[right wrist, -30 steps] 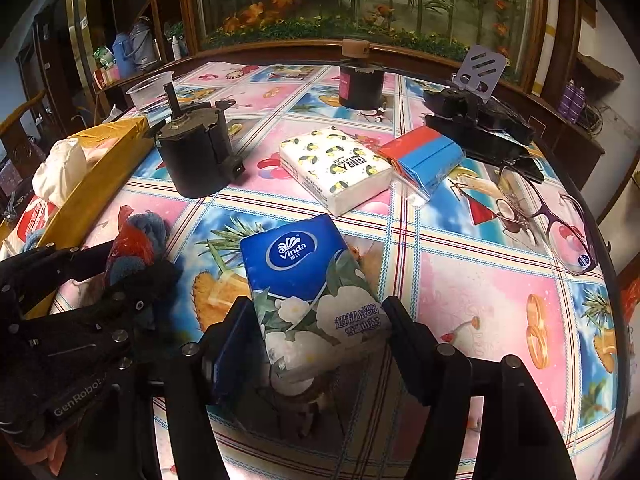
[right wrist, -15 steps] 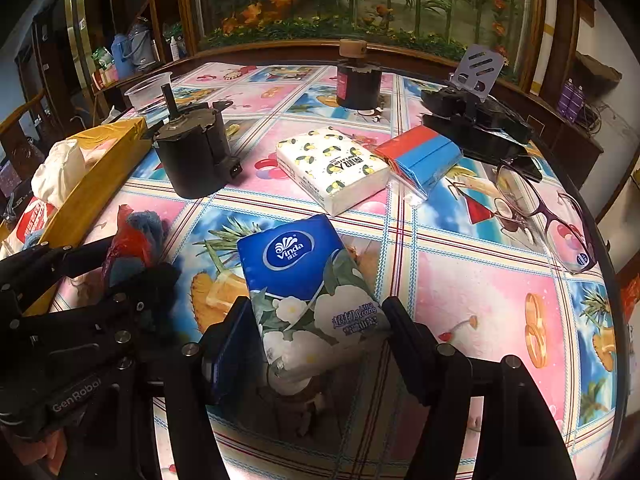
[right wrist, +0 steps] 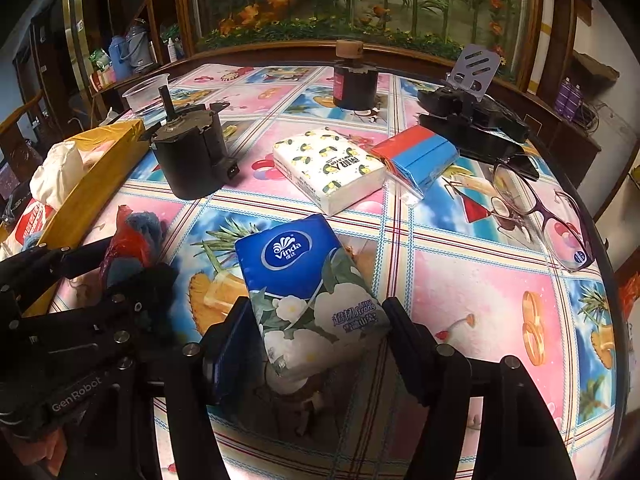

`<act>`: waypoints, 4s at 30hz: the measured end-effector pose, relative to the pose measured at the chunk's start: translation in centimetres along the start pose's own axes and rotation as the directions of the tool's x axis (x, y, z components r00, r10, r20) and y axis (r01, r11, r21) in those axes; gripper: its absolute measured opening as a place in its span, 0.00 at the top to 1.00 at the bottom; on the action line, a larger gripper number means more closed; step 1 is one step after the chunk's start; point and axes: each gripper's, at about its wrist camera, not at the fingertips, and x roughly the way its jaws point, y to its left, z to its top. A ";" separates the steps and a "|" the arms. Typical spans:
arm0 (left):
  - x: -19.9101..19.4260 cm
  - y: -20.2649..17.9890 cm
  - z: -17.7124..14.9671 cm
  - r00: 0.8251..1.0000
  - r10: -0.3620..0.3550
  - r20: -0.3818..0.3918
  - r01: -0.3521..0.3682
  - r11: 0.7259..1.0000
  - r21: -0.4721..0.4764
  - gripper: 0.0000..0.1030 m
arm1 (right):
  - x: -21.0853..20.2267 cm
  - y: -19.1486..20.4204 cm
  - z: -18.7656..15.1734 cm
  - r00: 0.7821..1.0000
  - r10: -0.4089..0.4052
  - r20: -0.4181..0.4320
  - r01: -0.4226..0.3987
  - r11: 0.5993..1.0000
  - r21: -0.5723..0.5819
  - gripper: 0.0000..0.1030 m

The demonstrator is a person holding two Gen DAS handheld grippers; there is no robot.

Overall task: Organize soft objects
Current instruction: 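Hold the bundle and Vinda pack lifted in both tools, then carry the bundle and Vinda pack over the tray with both tools, then lower both items into the tray and open both tools, then withdraw both tools from the tray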

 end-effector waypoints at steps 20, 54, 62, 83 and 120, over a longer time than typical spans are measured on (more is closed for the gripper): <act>-1.6 0.0 0.0 0.996 0.018 0.089 -0.017 1.000 -0.020 0.65 | -1.3 -0.6 0.1 0.999 0.019 0.047 -0.021 0.999 0.049 0.35; -7.8 1.7 0.0 0.921 0.082 0.380 -0.045 0.993 -0.106 0.65 | -6.4 -0.6 1.1 0.941 -0.105 0.323 0.064 0.989 0.136 0.35; -11.9 4.5 -1.7 0.860 0.136 0.492 -0.046 0.981 -0.190 0.65 | -8.3 3.8 1.1 0.897 -0.073 0.435 0.029 0.994 0.107 0.35; -13.0 20.8 -7.9 0.932 0.270 0.241 -0.138 0.880 -0.454 0.64 | -4.7 23.4 -0.3 0.888 0.430 0.163 -0.388 0.891 -0.235 0.34; -7.3 -2.1 -0.6 0.959 -0.252 0.129 0.259 0.965 -0.037 0.32 | -2.4 -9.6 2.4 0.969 0.125 0.212 -0.223 0.813 0.538 0.30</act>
